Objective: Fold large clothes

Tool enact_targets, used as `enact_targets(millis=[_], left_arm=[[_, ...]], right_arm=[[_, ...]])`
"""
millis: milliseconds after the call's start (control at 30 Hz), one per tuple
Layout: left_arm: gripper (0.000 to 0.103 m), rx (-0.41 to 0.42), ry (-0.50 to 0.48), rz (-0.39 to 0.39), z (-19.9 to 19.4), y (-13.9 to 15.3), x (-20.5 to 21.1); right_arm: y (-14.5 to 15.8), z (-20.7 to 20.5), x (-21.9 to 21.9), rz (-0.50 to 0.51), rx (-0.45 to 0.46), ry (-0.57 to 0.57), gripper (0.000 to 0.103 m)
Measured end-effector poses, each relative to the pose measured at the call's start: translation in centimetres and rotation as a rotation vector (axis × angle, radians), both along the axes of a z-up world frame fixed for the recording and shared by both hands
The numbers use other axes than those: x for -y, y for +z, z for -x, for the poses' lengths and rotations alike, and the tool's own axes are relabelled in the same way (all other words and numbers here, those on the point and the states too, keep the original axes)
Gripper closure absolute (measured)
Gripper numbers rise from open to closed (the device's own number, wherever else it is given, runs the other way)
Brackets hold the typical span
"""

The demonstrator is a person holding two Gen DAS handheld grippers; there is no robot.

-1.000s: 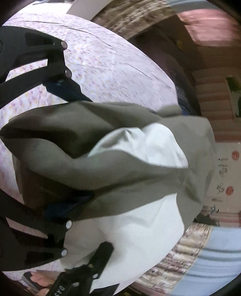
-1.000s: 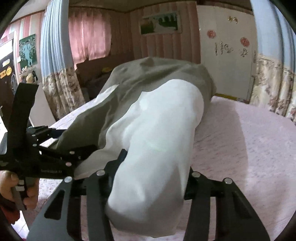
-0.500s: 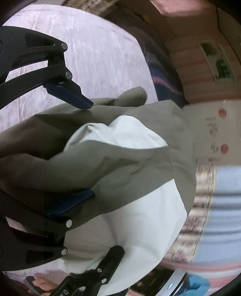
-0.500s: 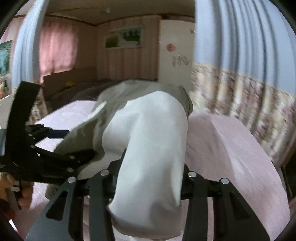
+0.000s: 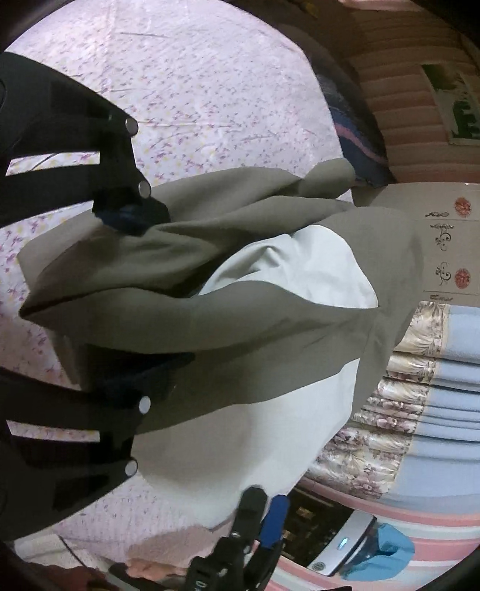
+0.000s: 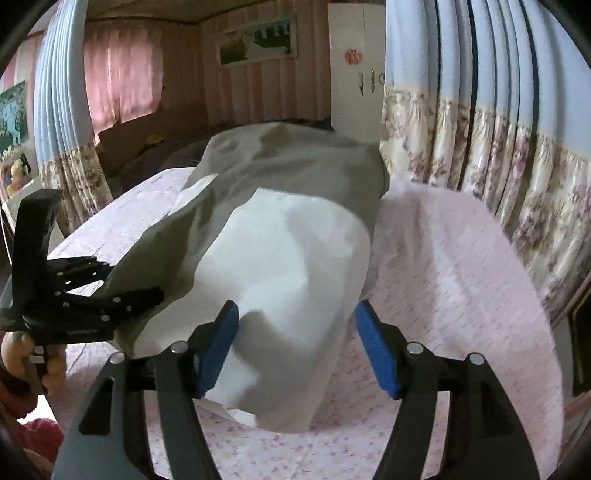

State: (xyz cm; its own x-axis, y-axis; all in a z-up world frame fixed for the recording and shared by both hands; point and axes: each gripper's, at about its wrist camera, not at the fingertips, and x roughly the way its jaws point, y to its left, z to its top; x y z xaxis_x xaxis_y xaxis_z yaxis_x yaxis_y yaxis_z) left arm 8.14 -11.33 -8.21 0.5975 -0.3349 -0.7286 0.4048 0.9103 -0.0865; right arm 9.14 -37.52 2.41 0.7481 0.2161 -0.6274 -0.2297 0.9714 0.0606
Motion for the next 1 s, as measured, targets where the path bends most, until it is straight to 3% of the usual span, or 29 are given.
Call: enact_targets(millis=[100,167,333,367,433,467,500,533,733,833,1000], left_arm=[[0.06,-0.019,0.004,0.005,0.7,0.0,-0.2],[0.064,-0.021,0.015,-0.009,1.6,-0.4,-0.7],[0.063,-0.02,0.023,-0.024,2.6,-0.6,-1.4],[0.06,-0.021,0.024,-0.018,2.6,-0.4,-1.6],[0.025,-0.002,0.06,-0.035,2.4,0.2,-1.6],[0.005,0.025,0.099,-0.059,2.5,0.6,-2.1],[0.003,0.041,0.112,-0.062,2.4,0.9,-2.4],[0.003,0.043,0.131,-0.056,2.3,1.1,-3.0],[0.003,-0.035,0.139,0.027,0.6,1.1,-4.9],[0.003,-0.014,0.128,-0.021,0.5,1.6,-4.4],[0.003,0.134,0.144,-0.14,2.2,3.5,-3.1]], right_arm=[[-1.2,-1.4,-0.1,-0.012,-0.042,0.021,0.038],[-2.1,-1.3,-1.5,0.049,-0.016,0.028,0.037],[-2.2,-1.1,-3.0,0.171,0.018,0.032,0.035],[-1.8,-1.1,-2.8,0.162,0.015,0.03,0.034],[-0.6,-0.9,-1.5,0.1,0.036,0.004,0.03],[0.0,-0.5,-1.1,0.076,0.059,-0.013,0.022],[0.6,-0.2,-0.6,0.046,0.094,-0.041,0.007],[0.8,-0.2,-0.4,0.03,0.113,-0.059,0.001],[-0.5,-1.6,-1.2,0.02,0.043,-0.143,0.001],[-0.9,-1.4,-1.6,-0.002,0.037,-0.168,0.001],[-0.7,-0.8,-1.8,-0.028,0.019,-0.224,0.001]])
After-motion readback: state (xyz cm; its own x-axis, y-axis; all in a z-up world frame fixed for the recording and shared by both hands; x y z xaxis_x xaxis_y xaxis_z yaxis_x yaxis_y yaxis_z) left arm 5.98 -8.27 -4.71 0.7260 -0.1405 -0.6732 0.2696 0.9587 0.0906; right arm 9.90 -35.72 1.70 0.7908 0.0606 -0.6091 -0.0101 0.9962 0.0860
